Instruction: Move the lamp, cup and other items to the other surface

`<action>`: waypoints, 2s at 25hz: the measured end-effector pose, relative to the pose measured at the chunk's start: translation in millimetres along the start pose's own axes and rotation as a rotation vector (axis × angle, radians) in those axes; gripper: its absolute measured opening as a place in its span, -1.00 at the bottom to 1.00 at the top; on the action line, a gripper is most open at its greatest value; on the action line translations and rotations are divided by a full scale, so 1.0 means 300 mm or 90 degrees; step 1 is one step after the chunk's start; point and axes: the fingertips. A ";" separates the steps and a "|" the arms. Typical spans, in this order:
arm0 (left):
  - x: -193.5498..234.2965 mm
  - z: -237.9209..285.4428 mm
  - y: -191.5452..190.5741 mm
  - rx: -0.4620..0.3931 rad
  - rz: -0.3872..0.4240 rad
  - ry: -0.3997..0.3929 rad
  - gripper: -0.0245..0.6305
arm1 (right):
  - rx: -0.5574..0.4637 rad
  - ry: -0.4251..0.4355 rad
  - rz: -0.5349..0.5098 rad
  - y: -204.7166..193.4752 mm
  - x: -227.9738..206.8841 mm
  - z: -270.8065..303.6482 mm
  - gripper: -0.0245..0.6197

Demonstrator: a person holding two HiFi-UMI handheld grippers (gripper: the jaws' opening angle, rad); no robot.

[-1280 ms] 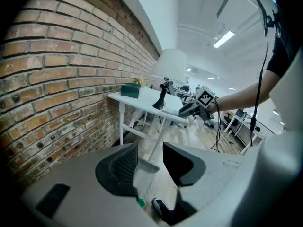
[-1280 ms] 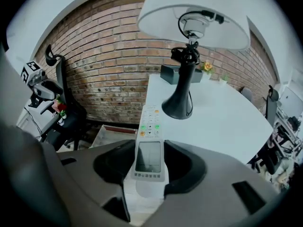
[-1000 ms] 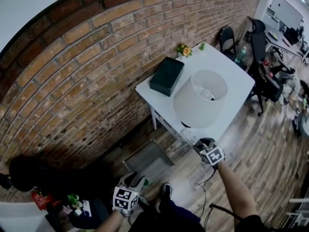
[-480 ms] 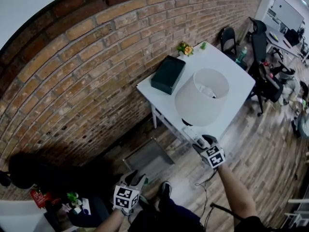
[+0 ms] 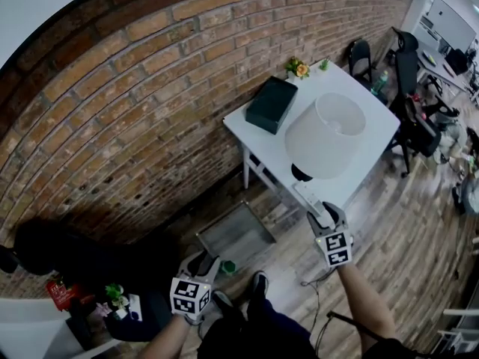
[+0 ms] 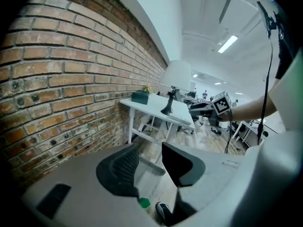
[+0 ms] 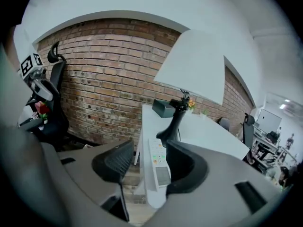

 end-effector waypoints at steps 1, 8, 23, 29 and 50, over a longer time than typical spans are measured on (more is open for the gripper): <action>0.013 -0.013 -0.009 -0.001 -0.001 0.003 -0.47 | -0.003 -0.002 -0.007 0.010 0.021 -0.007 -0.24; 0.104 -0.095 -0.084 0.003 -0.009 0.026 -0.47 | -0.032 0.043 -0.061 0.061 0.214 0.020 -0.25; 0.273 -0.156 -0.385 0.052 0.001 0.064 -0.47 | 0.078 0.271 -0.124 -0.172 0.777 0.319 -0.24; 0.313 -0.141 -0.513 0.080 -0.008 0.067 -0.47 | 0.143 0.378 -0.167 -0.353 1.033 0.476 -0.19; 0.325 0.026 -0.911 0.145 -0.092 0.045 -0.47 | 0.339 0.512 -0.278 -1.090 1.416 0.825 0.02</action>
Point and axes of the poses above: the fingertips, and each gripper's own axes: z forward along the fingers, x to its left, y out of its top, and after that the axes turned 10 degrees about y, right-handed
